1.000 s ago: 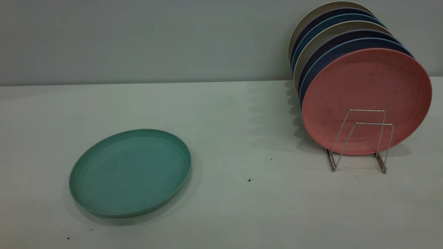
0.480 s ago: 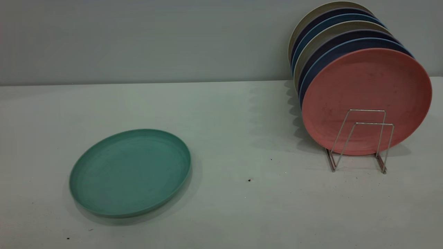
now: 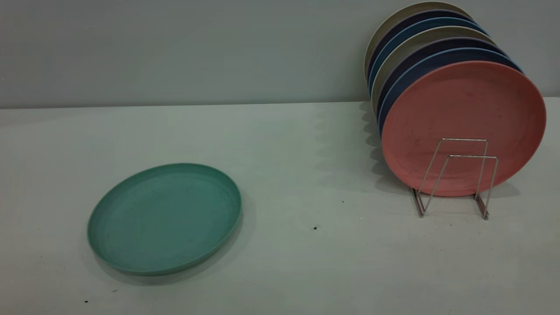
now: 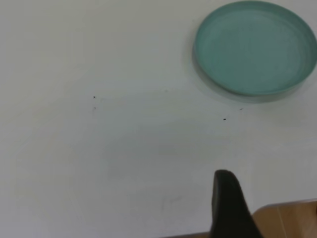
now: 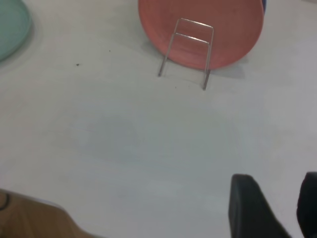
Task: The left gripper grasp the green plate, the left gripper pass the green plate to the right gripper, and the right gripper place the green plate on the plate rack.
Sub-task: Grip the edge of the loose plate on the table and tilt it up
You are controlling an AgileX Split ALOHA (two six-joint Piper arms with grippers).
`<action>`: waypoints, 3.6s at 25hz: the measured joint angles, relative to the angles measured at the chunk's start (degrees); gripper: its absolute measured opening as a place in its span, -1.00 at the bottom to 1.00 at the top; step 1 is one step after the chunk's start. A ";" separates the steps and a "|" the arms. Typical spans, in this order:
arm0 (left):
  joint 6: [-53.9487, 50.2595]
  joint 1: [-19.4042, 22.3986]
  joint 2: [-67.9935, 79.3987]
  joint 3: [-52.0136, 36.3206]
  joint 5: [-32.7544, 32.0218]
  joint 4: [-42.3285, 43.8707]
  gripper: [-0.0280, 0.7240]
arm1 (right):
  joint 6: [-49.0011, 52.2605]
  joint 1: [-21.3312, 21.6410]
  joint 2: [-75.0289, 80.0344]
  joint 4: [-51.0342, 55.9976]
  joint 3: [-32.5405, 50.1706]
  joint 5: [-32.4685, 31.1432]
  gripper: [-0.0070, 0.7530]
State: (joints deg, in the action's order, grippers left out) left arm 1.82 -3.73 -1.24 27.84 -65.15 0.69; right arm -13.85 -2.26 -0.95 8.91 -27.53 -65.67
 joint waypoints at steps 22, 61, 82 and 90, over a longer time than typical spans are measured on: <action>-7.26 0.00 13.93 1.05 13.04 -4.80 0.28 | 0.10 0.00 6.72 0.73 -0.86 13.90 -0.30; 58.02 29.31 126.82 33.75 19.89 -63.86 0.14 | -42.71 0.00 60.21 47.82 -0.86 37.24 0.00; 58.18 19.30 134.13 33.75 25.96 -63.86 -0.18 | -43.01 0.00 60.21 48.05 -0.86 38.09 0.01; 58.18 19.30 134.27 33.75 28.61 -64.23 -0.45 | -43.07 0.00 60.21 48.21 -0.86 38.09 0.01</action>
State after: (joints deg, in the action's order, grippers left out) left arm 60.00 15.58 133.03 61.60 -36.54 -63.54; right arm -56.92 -2.26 59.26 57.12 -28.39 -27.57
